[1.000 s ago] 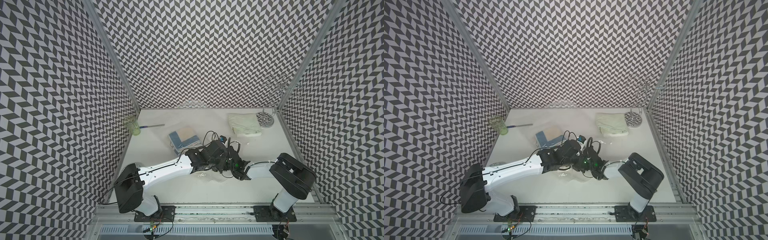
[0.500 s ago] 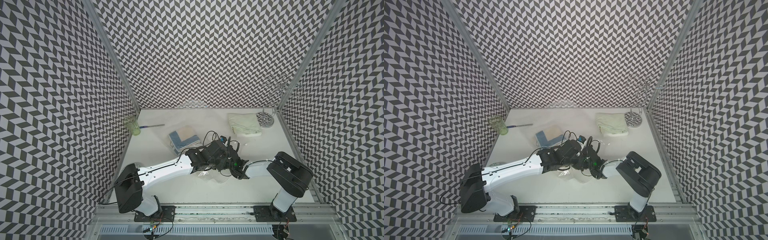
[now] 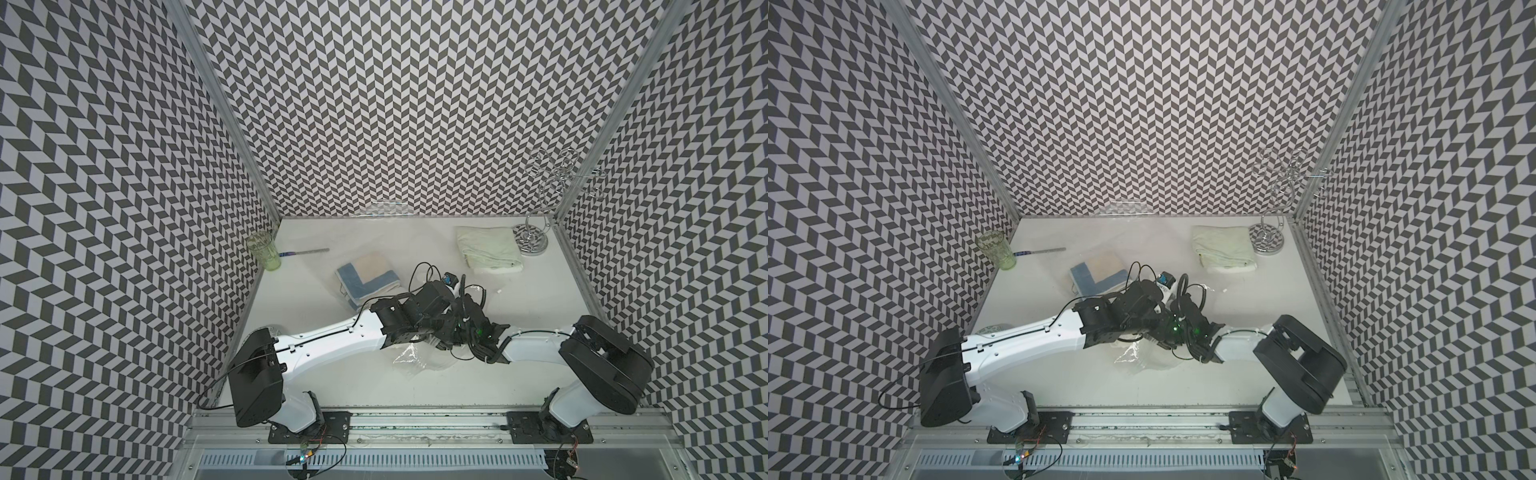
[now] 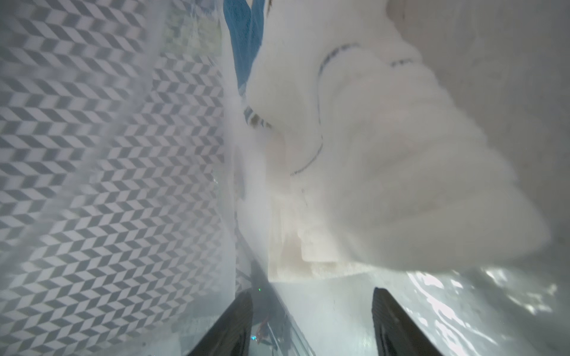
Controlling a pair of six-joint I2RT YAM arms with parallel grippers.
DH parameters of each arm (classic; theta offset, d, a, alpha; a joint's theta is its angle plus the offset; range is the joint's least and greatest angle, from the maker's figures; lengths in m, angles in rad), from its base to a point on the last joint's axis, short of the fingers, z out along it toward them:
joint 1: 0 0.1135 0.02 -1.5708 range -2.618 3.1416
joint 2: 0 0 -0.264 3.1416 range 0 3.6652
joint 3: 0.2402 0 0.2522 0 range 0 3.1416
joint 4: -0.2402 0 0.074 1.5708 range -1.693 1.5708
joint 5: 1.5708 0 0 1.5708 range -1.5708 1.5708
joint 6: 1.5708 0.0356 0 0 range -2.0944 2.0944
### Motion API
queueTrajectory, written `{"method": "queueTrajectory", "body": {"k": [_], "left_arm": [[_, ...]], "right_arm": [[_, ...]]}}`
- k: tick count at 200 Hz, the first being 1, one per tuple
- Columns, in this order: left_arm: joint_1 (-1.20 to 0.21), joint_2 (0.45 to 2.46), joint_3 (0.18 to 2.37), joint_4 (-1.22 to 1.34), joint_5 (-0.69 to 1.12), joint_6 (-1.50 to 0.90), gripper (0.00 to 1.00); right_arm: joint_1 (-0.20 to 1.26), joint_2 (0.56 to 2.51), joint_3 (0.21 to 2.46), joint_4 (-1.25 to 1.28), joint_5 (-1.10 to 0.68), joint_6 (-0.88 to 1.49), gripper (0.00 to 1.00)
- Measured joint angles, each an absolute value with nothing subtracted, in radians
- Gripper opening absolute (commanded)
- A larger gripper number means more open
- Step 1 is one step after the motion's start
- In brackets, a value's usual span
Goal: Place the folded towel into the vacuum bag
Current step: Place the towel in the vacuum bag.
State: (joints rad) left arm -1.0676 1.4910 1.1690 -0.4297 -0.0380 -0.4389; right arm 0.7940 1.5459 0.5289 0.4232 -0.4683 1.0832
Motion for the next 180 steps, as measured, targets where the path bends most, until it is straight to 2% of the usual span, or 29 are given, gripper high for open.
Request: {"method": "queueTrajectory", "body": {"k": [17,48,73,110,138,154,180], "left_arm": [[-1.068,1.49,1.169,-0.419,-0.027,-0.439,0.2],[-1.068,1.48,1.169,-0.406,-0.001,-0.439,0.38],[-1.067,1.441,1.169,-0.4,0.023,-0.44,0.45],[-1.041,1.348,1.169,-0.39,0.054,-0.445,0.47],[-0.976,1.316,1.161,-0.366,0.071,-0.449,0.47],[-0.931,1.311,1.125,-0.34,0.075,-0.463,0.47],[-0.862,1.311,0.999,-0.287,0.095,-0.503,0.46]], "right_arm": [[0.788,1.489,0.477,0.356,-0.469,1.053,0.65],[0.767,1.352,0.443,0.173,-0.445,1.001,0.64],[0.743,1.219,0.436,0.014,-0.398,0.963,0.62],[0.651,0.999,0.42,-0.274,-0.277,0.88,0.55],[0.507,0.847,0.433,-0.47,-0.229,0.802,0.37],[0.486,0.846,0.506,-0.575,-0.208,0.758,0.29],[0.485,0.94,0.696,-0.644,-0.186,0.696,0.25]]}}
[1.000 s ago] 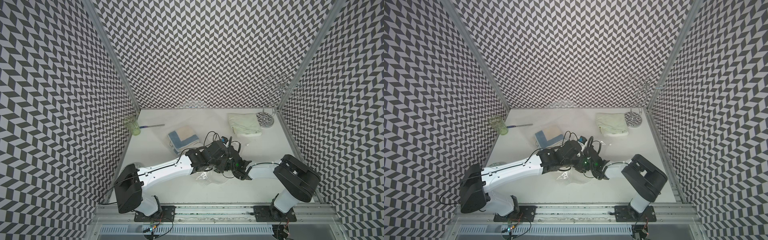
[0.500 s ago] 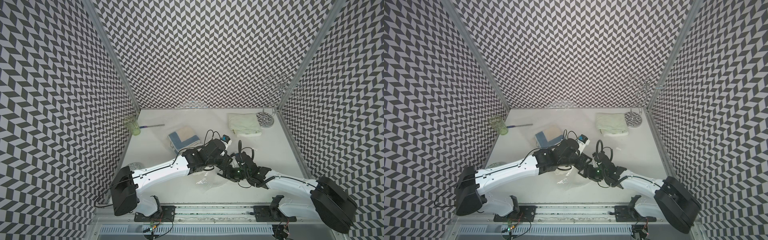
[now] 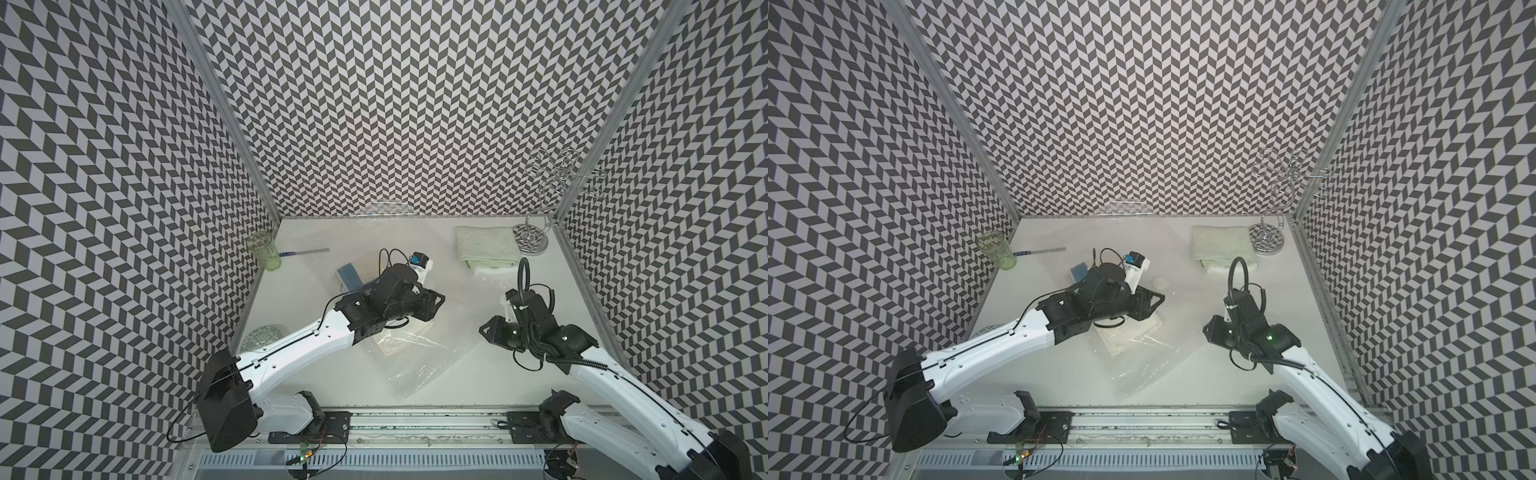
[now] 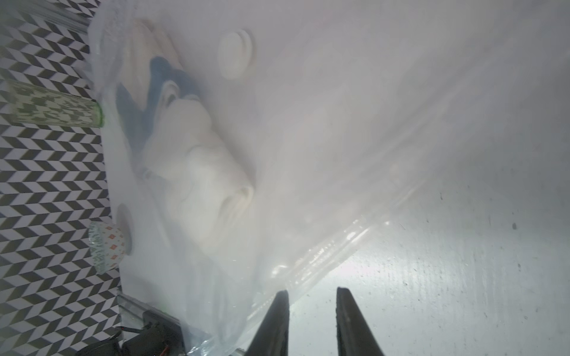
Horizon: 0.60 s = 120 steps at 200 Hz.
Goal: Place the folded towel into the vacuum bag
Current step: Place the towel in the vacuum bag, then adjust the vacuum bag at the center of the board.
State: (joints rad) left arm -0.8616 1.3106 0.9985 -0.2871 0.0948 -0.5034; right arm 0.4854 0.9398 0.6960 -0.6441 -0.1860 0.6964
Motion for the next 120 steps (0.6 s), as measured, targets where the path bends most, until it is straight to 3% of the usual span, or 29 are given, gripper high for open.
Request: {"method": "queueTrajectory", "body": {"k": [64,120], "left_arm": [[-0.779,1.327,0.779,-0.172,0.131,-0.624,0.46],[-0.683,1.363,0.707,-0.059,0.166,-0.675,0.46]], "right_arm": [[0.485,1.465,0.977,-0.489,-0.13,0.561,0.17],[0.488,1.603,0.887,-0.387,-0.105,0.535,0.14]]}}
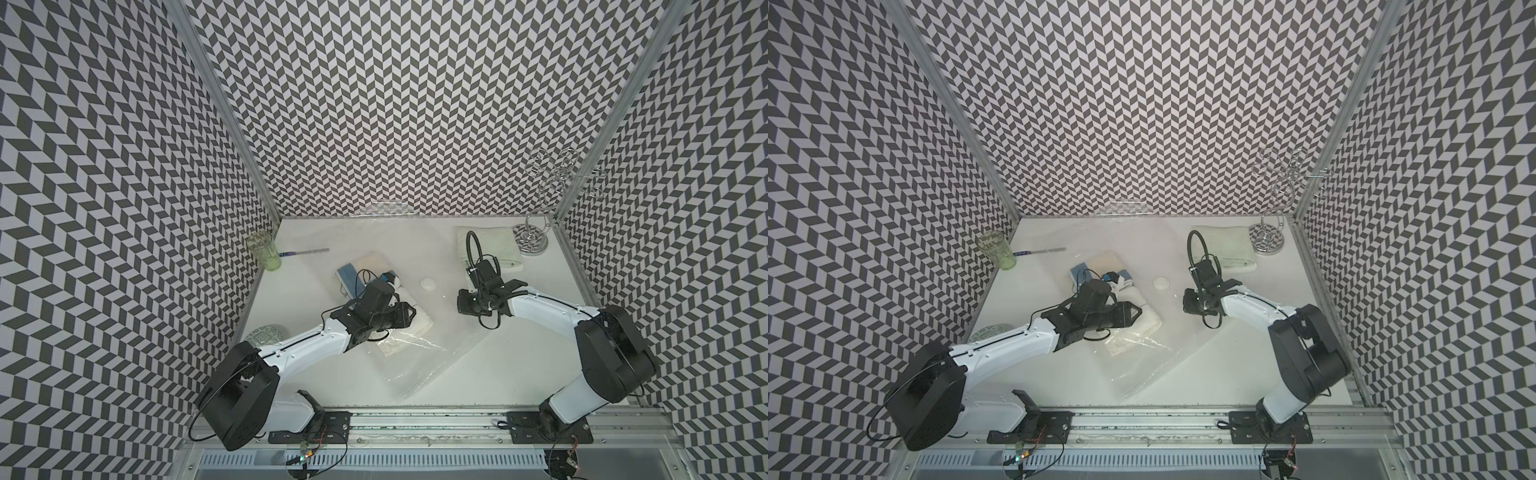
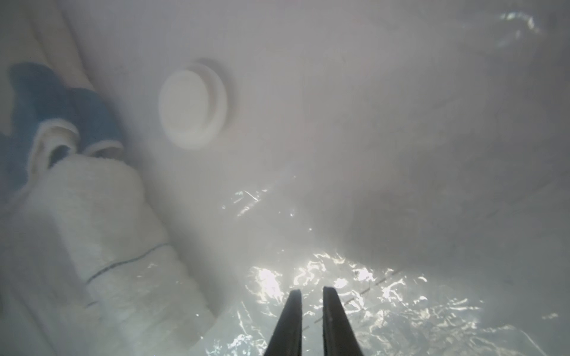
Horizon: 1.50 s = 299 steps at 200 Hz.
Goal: Place the folded towel into the vacuum bag
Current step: Adjust the vacuum bag at the center of the board, then pick up the towel from the center of the board.
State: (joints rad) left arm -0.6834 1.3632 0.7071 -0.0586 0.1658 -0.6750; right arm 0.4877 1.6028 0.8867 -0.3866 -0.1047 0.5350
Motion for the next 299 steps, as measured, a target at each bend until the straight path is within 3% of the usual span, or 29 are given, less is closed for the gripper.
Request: {"method": "queueTrajectory", "body": {"k": [52,120,172,199,219,242,299], "left_arm": [[-0.618,1.477,0.7,0.013,0.178,-0.686,0.45],[-0.548,1.52,0.698,0.014,0.15,-0.67,0.46],[-0.532,1.477,0.7,-0.059,0.114,-0.669,0.46],[-0.587,1.413,0.754,-0.133,0.095,-0.672,0.46],[-0.667,1.402,0.839,-0.133,0.096,-0.673,0.46],[-0.74,1.431,0.93,-0.097,0.111,-0.665,0.46],[-0.81,1.559,1.002,-0.067,0.162,-0.623,0.46]], "right_arm": [[0.546,1.553,0.729,-0.288,-0.123,0.57,0.14],[0.811,1.484,0.634,-0.234,-0.238,0.693,0.12],[0.773,1.48,0.757,-0.455,-0.256,0.655,0.15],[0.54,1.428,0.94,-0.559,-0.233,0.564,0.24],[0.356,1.402,1.063,-0.55,-0.157,0.514,0.36],[0.241,1.433,1.16,-0.535,-0.04,0.507,0.47],[0.06,1.481,1.011,-0.296,0.097,0.586,0.83]]}}
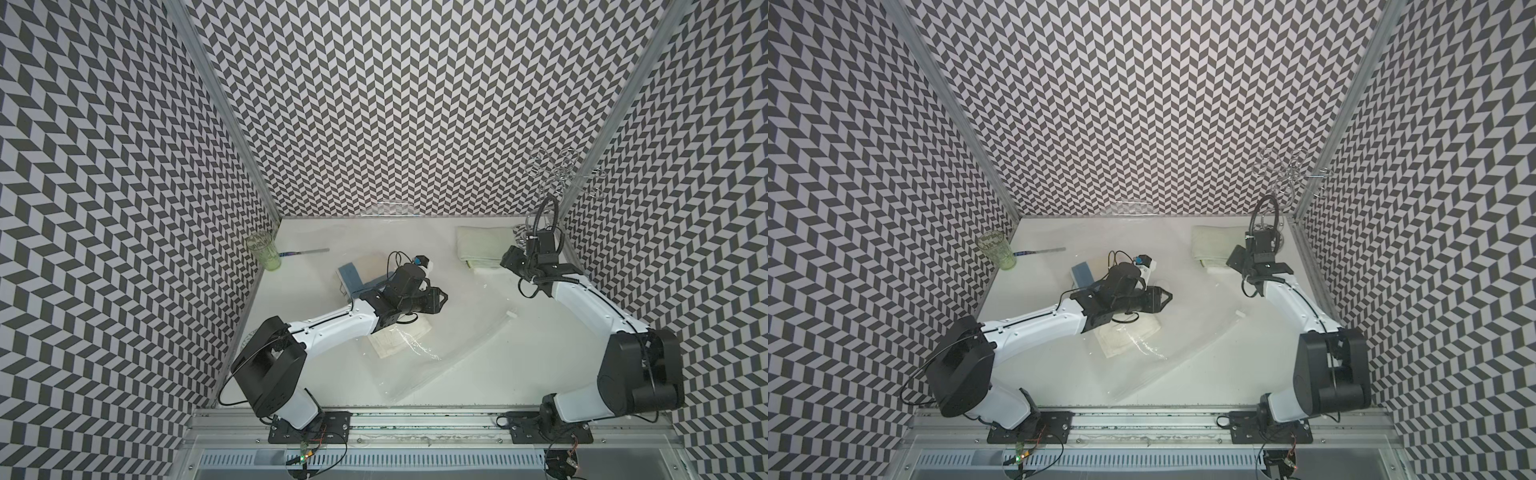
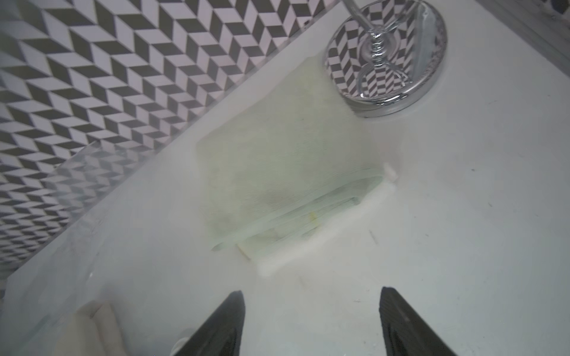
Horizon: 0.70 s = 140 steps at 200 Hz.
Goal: Place the folded towel into the vacuum bag
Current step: Pick up the towel from the center of the board.
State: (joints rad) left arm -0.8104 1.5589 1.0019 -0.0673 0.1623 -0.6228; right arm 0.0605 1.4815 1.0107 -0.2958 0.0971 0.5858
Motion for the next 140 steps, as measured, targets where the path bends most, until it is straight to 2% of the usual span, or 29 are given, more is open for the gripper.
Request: {"method": "queueTrajectory", "body": {"k": [23,61,95,140], "left_arm": [[-0.81,1.559,0.986,-0.067,0.179,-0.618,0.46],[-0.809,1.559,0.981,-0.059,0.201,-0.602,0.47],[-0.809,1.558,0.965,-0.052,0.216,-0.593,0.47],[-0.809,1.555,0.957,-0.053,0.226,-0.584,0.47]], "right_arm": [[0.011,1.529,0.999,-0.216,0.106,0.589,0.93],[-0.031,1.686,1.07,-0.119,0.055,0.587,0.97],[-0.036,1.777,1.101,-0.072,0.019,0.592,0.97],[-0.038,1.875,1.18,-0.057,-0.007,0.614,0.88]]}}
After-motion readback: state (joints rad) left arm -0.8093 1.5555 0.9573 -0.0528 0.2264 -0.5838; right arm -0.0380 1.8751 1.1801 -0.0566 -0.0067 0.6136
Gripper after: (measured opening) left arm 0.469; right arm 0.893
